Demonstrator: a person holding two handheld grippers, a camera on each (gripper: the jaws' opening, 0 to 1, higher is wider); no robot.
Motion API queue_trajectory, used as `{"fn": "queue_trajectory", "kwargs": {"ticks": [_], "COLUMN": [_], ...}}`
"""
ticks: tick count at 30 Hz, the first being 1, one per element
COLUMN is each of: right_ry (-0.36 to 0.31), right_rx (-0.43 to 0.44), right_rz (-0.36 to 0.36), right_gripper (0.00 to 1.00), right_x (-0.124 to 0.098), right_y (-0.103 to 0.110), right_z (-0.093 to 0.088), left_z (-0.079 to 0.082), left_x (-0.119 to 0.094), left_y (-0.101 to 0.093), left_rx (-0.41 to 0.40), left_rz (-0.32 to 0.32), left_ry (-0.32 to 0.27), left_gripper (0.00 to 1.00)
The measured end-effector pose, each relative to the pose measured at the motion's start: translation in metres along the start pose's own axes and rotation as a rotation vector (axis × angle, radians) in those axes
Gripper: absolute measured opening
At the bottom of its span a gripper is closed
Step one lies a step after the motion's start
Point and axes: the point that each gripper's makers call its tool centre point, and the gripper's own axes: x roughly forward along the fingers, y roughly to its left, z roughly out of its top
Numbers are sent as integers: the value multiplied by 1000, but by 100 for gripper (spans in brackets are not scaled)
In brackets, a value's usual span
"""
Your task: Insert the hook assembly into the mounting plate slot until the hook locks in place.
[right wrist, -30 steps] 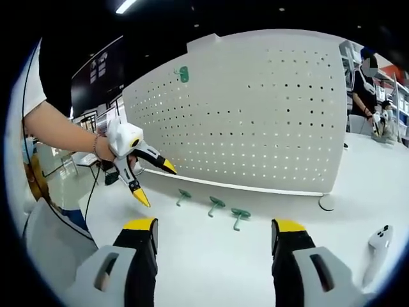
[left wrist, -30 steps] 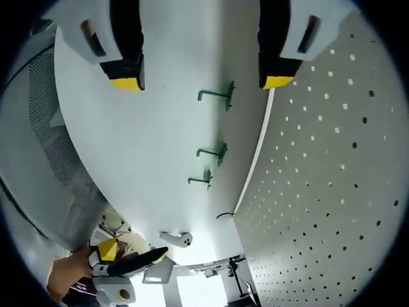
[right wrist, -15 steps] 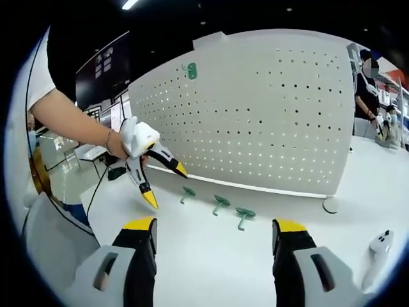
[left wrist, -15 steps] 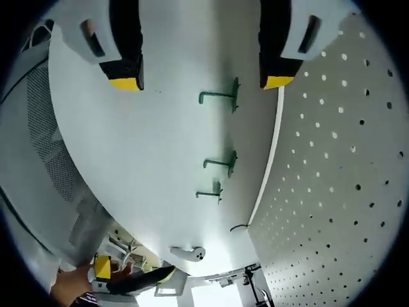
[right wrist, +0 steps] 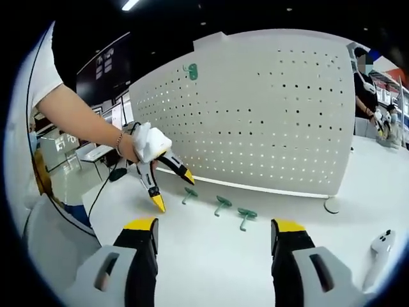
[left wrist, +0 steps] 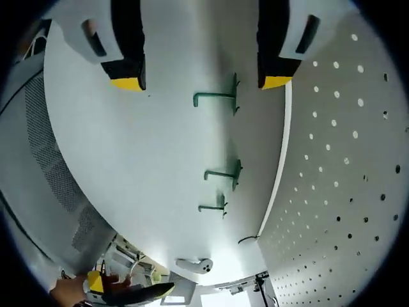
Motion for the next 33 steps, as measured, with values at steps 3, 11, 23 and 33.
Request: {"fn": "queue_trajectory", "kwargs": {"ticks": [3,11,23,33], "right_ry": [-3,-6,-4,-6], "right_rx": [0,14,17,18], "right_rz": [1,-5,-7,-11], "right_gripper": [69,69,68,66], "right_x": [0,0,0,-1], "right_y": [0,-2,-3,-4], "right_z": [1,1,0,1], "left_z": [-1,-1,0,1], "left_x": [1,4,2,2], "left_y": [-1,-3,-2,9], "left_rx": [-17,-40,-12,-78], "left_rz": [-21,-76,-88,-51], "left_ry": [2,15,3,-2], "left_gripper": [73,73,59,39]}}
